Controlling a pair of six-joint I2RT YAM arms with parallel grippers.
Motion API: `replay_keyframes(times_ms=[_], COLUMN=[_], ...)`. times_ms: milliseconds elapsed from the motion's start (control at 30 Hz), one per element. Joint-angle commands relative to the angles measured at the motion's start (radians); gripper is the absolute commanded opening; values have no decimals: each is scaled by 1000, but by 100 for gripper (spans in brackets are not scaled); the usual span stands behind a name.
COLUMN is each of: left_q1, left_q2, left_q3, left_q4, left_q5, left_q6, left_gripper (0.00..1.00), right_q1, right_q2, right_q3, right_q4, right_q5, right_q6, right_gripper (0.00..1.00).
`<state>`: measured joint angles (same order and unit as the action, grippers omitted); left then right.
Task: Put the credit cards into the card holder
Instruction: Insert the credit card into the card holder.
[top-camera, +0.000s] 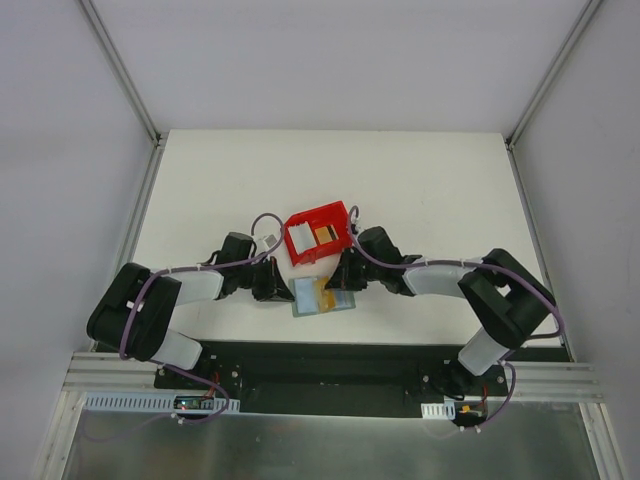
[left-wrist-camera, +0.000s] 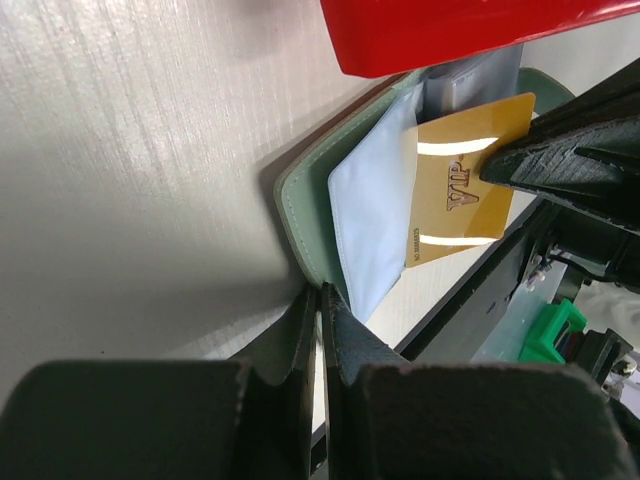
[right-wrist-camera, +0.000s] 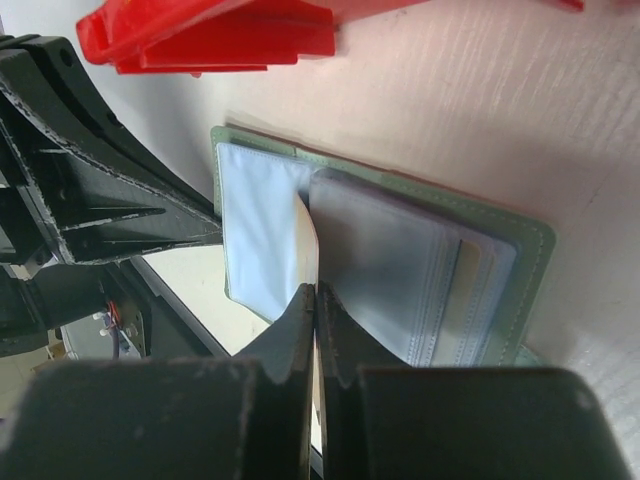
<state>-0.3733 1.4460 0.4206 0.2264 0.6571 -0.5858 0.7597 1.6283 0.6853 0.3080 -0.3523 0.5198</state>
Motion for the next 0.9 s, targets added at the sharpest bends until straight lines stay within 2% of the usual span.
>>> replay_keyframes(times_ms=[0,267,667,867], left_q1=[-9,-9,-9,-9], left_q2=[28,36,39,25], left_q3=[10,10,17,7], left_q4=[-70,-70,-71,-70], left_q5=[-30,-28,-28,-36], left_q6=[47,50,52,47], left_gripper=[0,0,0,0], right_q1=[-29,-40,47,46], right_q2=[8,68,70,62], right_q3=[8,34,10,8], right_q4=[34,54,60,49], right_q5=[-7,-36,53,59], right_q6=[-27,-40,-40,-41], right_gripper=[0,0,0,0])
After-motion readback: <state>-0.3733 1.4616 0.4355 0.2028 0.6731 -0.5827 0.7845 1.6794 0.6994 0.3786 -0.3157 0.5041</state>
